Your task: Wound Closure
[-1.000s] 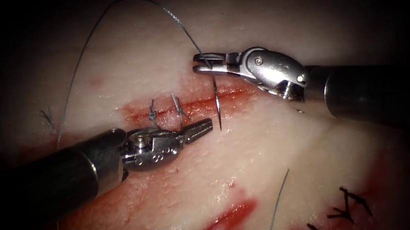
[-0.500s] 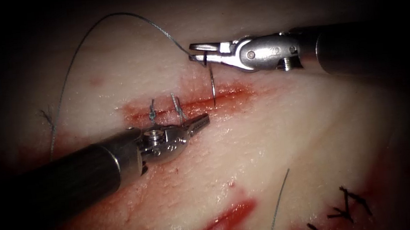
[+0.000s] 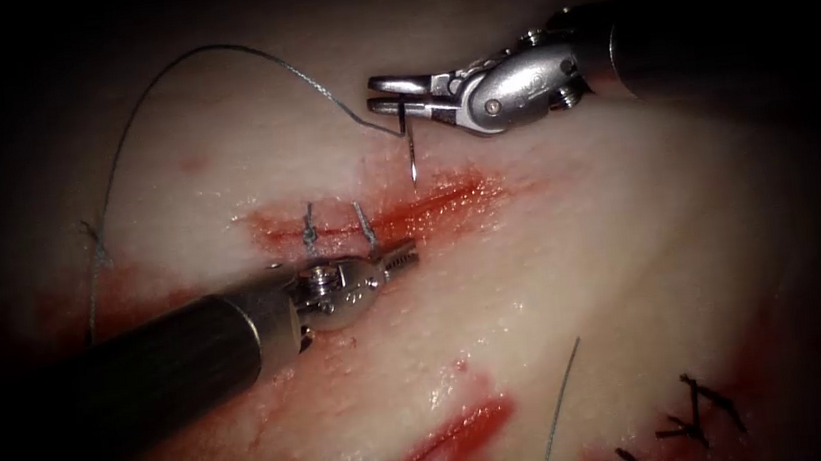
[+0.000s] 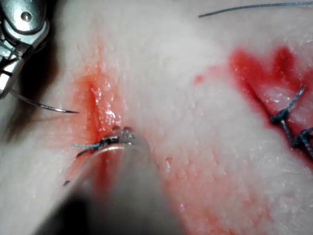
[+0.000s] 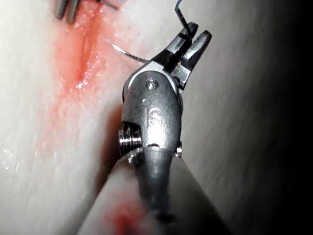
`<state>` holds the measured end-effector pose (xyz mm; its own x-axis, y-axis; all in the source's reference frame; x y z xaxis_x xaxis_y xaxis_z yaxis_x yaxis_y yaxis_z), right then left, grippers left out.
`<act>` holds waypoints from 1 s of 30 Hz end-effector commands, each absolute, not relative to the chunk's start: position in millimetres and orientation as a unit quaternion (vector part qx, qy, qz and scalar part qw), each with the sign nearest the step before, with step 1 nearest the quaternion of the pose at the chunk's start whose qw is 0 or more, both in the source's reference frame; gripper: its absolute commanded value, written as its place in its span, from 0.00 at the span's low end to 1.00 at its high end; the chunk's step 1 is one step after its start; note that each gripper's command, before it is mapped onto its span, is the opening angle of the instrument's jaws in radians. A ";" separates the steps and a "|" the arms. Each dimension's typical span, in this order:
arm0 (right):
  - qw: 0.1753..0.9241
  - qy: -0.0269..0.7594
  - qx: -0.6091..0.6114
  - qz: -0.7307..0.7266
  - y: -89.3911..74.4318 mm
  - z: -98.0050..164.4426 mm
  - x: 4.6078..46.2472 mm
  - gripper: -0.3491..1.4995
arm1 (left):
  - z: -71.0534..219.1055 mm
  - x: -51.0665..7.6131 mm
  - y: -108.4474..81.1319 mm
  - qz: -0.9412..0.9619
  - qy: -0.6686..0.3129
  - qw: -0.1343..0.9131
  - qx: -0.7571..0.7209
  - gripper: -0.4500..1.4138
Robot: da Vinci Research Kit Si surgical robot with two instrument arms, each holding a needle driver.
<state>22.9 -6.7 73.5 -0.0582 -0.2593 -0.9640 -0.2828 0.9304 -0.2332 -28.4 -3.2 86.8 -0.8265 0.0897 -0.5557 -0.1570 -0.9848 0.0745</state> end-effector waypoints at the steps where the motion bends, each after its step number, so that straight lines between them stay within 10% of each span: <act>1: 0.655 0.731 -0.191 0.002 -5.8 73.7 24.3 0.00 | 87.1 -28.9 -2.7 0.953 0.058 0.065 -0.289 0.30; 30: 0.635 0.746 -0.193 -0.051 -7.4 74.3 24.8 0.00 | 86.5 -28.1 -2.8 0.954 0.051 0.071 -0.286 0.38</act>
<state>24.0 -8.2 74.0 -0.1176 -0.3489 -0.9297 -0.2197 0.9222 -0.3183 -27.5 -3.3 86.0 -0.8274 0.1071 -0.5513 -0.1642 -0.9849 0.0552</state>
